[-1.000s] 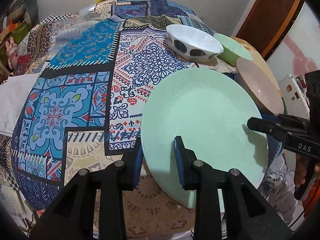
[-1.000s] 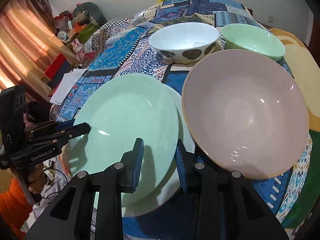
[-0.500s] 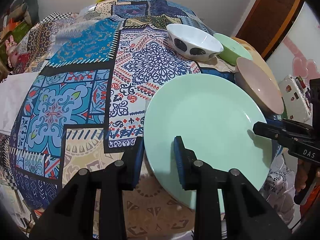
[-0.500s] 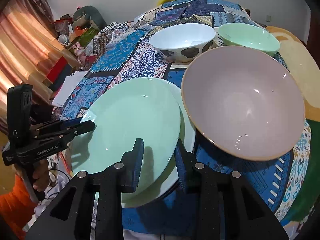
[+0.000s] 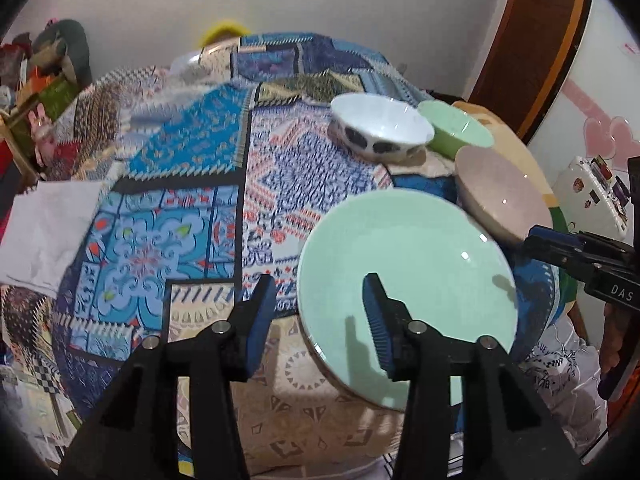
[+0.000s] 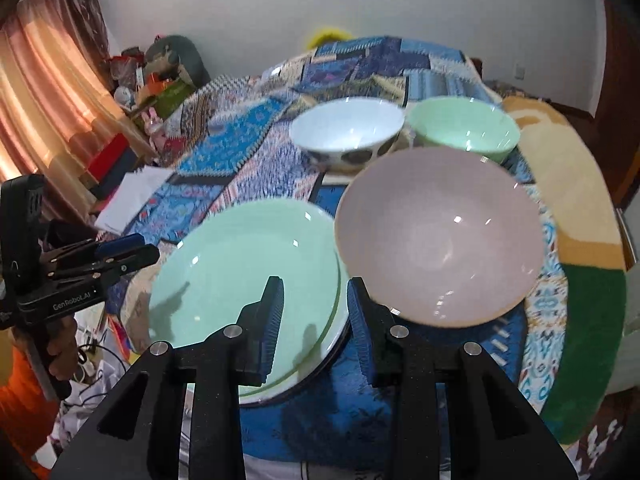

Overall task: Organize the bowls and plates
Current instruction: 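Move the left tool forward to the rim of the pink bowl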

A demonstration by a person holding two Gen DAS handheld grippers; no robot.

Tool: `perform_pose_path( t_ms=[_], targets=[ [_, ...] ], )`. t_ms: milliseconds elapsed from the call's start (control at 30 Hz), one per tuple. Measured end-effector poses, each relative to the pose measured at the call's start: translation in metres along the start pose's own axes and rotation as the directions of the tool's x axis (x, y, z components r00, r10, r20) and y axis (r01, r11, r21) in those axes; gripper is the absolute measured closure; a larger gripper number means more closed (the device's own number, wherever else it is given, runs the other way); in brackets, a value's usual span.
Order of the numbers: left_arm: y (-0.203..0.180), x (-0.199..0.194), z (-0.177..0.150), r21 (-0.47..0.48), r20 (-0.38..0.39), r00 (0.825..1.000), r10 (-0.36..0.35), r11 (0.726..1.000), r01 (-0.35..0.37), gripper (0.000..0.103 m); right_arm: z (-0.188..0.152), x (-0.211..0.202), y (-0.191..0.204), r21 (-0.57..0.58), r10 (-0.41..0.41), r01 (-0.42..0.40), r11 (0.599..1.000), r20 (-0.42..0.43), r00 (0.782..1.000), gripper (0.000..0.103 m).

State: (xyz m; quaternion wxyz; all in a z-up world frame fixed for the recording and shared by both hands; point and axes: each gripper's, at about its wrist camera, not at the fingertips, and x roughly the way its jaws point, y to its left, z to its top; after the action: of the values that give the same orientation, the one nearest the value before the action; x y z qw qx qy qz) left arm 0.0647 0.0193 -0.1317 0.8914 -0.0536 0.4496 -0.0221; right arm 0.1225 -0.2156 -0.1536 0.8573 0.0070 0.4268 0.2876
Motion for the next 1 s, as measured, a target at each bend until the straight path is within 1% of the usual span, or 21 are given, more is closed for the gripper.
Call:
perform_pose_path(
  t_ms=[133,200,267,467,533,600,700,800,1000],
  targets=[
    [-0.014,-0.007,0.011,0.022,0.037,0.999,0.005,1.000,-0.006,0.048,0.005,-0.013,-0.002,-0.013,-0.020,0.021,1.000,0.057,0.998,0.072],
    [-0.020,-0.009,0.015,0.033,0.050,0.999,0.003,0.999,-0.004,0.043,0.007,-0.018,-0.005,-0.015,-0.029,0.030,0.999,0.077,0.997,0.069],
    [-0.029,-0.009,0.020,0.045,0.064,0.998,0.000,0.999,-0.003,0.040,0.008,-0.023,-0.009,-0.013,-0.040,0.042,0.999,0.097,0.994,0.068],
    [-0.059,0.002,0.037,0.080,0.071,0.997,-0.030,0.997,0.024,0.030,0.010,-0.035,-0.032,0.019,-0.081,0.079,0.997,0.148,0.986,0.057],
    [-0.069,0.008,0.043,0.090,0.067,0.997,-0.041,0.995,0.035,0.026,0.010,-0.039,-0.043,0.038,-0.105,0.100,0.994,0.165,0.981,0.050],
    [-0.078,0.013,0.047,0.099,0.066,0.997,-0.050,0.994,0.044,0.022,0.010,-0.041,-0.053,0.057,-0.125,0.117,0.991,0.181,0.975,0.048],
    [-0.091,0.026,0.054,0.111,0.047,0.997,-0.064,0.992,0.058,0.022,0.009,-0.041,-0.065,0.075,-0.152,0.140,0.987,0.188,0.970,0.047],
    [-0.101,0.039,0.062,0.114,0.030,0.997,-0.074,0.991,0.070,0.022,0.008,-0.038,-0.078,0.104,-0.163,0.145,0.984,0.184,0.969,0.047],
    [-0.119,0.068,0.073,0.124,0.001,0.997,-0.076,0.989,0.076,0.022,0.005,-0.030,-0.093,0.131,-0.191,0.168,0.977,0.187,0.964,0.047]
  ],
)
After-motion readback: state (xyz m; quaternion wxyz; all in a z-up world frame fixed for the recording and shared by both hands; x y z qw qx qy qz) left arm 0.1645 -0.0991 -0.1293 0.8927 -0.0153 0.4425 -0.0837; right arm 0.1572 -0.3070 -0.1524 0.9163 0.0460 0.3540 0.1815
